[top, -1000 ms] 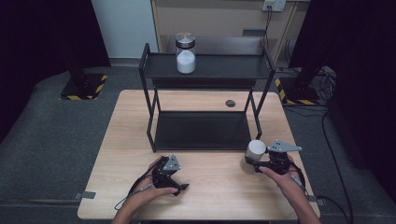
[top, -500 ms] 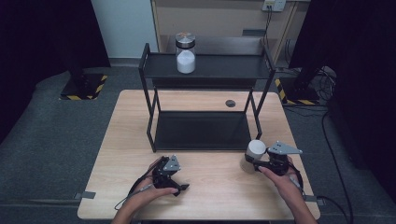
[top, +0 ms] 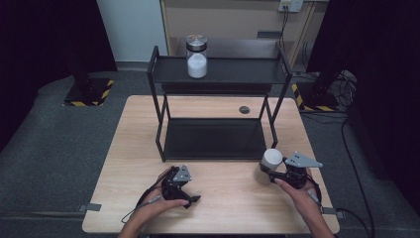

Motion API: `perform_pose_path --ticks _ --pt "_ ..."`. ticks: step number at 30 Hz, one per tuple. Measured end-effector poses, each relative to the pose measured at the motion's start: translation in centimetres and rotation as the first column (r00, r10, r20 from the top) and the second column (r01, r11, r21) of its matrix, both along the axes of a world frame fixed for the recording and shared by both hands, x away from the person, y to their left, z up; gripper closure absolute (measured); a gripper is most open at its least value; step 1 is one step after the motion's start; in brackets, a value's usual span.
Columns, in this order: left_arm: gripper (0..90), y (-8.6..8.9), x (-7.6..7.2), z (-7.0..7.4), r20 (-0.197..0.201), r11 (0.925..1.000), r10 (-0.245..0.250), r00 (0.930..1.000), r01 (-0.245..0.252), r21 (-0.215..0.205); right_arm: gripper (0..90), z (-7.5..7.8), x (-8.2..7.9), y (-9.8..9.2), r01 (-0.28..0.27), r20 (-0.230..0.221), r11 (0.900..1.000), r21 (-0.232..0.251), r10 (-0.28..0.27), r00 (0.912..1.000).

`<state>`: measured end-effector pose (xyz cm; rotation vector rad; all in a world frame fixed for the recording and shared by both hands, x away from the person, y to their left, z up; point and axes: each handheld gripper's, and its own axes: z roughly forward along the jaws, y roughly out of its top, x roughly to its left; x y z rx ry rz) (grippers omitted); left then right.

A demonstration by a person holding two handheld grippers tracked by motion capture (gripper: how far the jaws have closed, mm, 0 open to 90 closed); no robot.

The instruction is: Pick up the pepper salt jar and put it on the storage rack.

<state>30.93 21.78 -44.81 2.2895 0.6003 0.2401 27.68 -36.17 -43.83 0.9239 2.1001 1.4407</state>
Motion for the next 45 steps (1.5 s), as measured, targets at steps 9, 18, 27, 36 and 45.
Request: perform_pose_path --ticks 9,18,27,36,45 --pt "0.0 0.0 0.0 0.0 0.000 1.0000 0.000 1.0000 0.000 0.000 36.5 2.9 -0.4 -0.6 -0.057 0.030 0.998 0.031 0.056 0.9979" --pt "0.0 0.0 0.0 0.0 0.000 1.0000 0.000 1.0000 0.000 0.000 36.5 6.4 0.0 -1.1 -0.120 0.031 0.991 0.051 0.118 0.9925" --pt "0.0 0.0 0.0 0.0 0.000 1.0000 0.001 1.0000 -0.001 0.000 36.5 9.0 0.9 -1.5 -0.164 0.034 0.985 0.058 0.162 0.9862" --pt "0.0 0.0 0.0 0.0 0.000 1.0000 0.000 1.0000 0.000 0.000 36.6 10.8 1.5 -2.2 -0.185 0.042 0.981 0.062 0.183 0.9823" --pt "0.0 0.0 0.0 0.0 0.000 1.0000 0.000 1.0000 0.000 -0.001 36.6 13.1 2.6 -2.1 -0.206 0.038 0.977 0.048 0.204 0.9782"
